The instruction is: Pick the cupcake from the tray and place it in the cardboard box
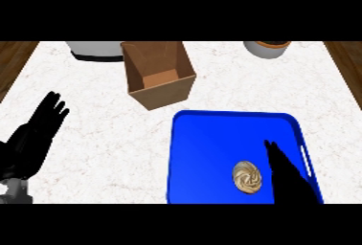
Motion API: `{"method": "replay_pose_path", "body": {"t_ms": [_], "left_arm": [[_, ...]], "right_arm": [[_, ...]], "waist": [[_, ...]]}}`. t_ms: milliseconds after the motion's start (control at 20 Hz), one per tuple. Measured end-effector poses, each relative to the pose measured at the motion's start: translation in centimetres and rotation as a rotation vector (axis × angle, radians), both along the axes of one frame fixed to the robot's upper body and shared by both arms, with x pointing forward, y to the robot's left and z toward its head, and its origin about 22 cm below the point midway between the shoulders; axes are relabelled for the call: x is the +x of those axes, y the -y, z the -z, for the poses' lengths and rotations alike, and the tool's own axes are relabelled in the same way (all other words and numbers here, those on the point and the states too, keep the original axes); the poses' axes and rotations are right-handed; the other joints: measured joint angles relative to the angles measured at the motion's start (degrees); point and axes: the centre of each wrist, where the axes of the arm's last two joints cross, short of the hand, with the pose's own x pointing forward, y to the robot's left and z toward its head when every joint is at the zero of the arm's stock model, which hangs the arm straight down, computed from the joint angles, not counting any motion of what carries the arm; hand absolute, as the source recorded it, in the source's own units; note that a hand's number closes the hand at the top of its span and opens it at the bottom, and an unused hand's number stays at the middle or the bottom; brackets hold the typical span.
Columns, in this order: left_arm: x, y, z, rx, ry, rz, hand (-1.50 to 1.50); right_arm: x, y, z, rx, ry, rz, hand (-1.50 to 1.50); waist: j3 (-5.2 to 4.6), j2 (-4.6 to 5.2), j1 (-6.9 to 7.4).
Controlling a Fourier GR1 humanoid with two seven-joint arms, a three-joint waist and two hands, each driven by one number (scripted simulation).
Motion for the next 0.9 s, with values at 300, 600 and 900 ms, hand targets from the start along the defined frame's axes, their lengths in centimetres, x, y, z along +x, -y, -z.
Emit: {"method": "replay_pose_path", "body": {"t_ms": [300, 600, 900], "left_arm": [[0.1, -0.3, -0.4, 0.001, -0.001, -0.01, 0.0], [-0.6, -0.8, -0.5, -0.001, -0.009, -0.002, 0.0], [-0.4, -0.6, 0.0, 0.001, -0.004, -0.006, 0.0]], "right_arm": [[1.3, -0.6, 0.2, -0.024, 0.02, -0.009, -1.5], [1.8, -1.0, 1.2, -0.062, -0.01, -0.011, -1.5], [3.1, -1.5, 1.3, -0.064, -0.032, -0.006, -1.5]], "waist": [[0.02, -0.04, -0.15], [0.02, -0.06, -0.13], [0.02, -0.04, -0.13]]}}
